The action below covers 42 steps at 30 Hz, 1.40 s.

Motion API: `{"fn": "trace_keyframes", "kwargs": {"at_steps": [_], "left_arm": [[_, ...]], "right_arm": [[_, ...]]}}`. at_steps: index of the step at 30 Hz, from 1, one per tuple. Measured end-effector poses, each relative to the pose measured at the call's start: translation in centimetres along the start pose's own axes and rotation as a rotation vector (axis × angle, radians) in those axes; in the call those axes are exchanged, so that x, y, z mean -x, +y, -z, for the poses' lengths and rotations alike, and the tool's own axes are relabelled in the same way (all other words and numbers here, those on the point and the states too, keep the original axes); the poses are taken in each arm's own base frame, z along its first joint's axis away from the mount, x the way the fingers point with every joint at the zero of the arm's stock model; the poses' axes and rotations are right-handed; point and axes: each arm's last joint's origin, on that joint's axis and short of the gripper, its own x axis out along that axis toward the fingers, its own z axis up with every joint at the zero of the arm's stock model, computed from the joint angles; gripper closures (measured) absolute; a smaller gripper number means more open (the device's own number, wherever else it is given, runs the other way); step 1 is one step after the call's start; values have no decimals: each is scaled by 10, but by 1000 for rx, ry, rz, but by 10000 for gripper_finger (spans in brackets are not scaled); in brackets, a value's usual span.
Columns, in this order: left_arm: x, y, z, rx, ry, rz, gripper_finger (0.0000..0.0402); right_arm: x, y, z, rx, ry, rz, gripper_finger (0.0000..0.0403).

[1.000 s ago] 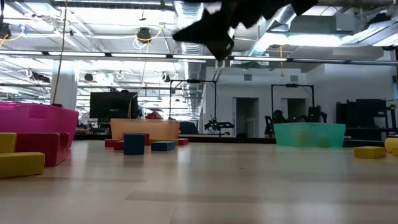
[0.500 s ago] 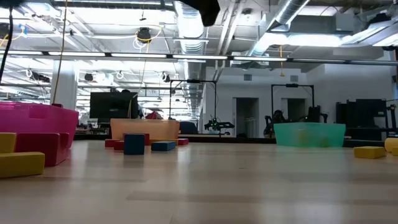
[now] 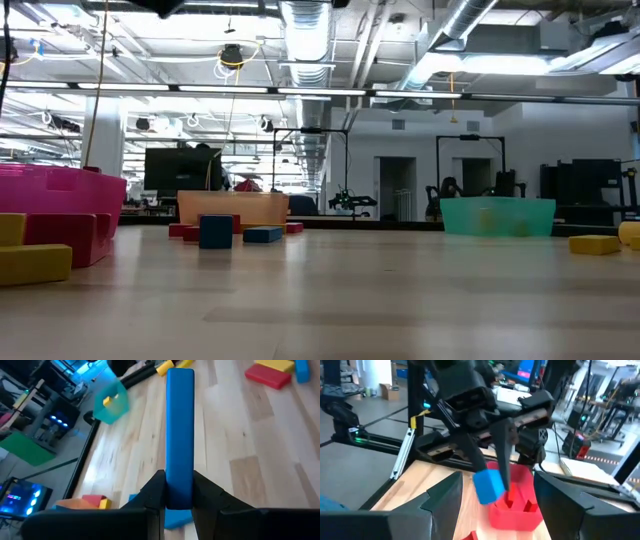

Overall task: Sort blocks
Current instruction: Put the blue block into the orange bin

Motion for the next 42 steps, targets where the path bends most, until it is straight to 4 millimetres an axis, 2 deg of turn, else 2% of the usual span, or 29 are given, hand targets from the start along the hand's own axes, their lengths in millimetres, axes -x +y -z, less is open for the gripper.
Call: {"fn": "trace_keyframes", "kwargs": {"at_steps": [13,30,36,42], "left_arm": [[-23,13,-17,3,-44,17,349],[-32,19,-20,-1,-41,50,340],[-30,21,-21,-21,-45,53,325],[-22,32,-23,-38,-64,55,331]], "right_arm": [[1,2,0,50,7,-5,151],[1,3,6,112,77,46,294],[1,2,7,131,84,56,331],[1,1,6,157,86,91,340]]}}
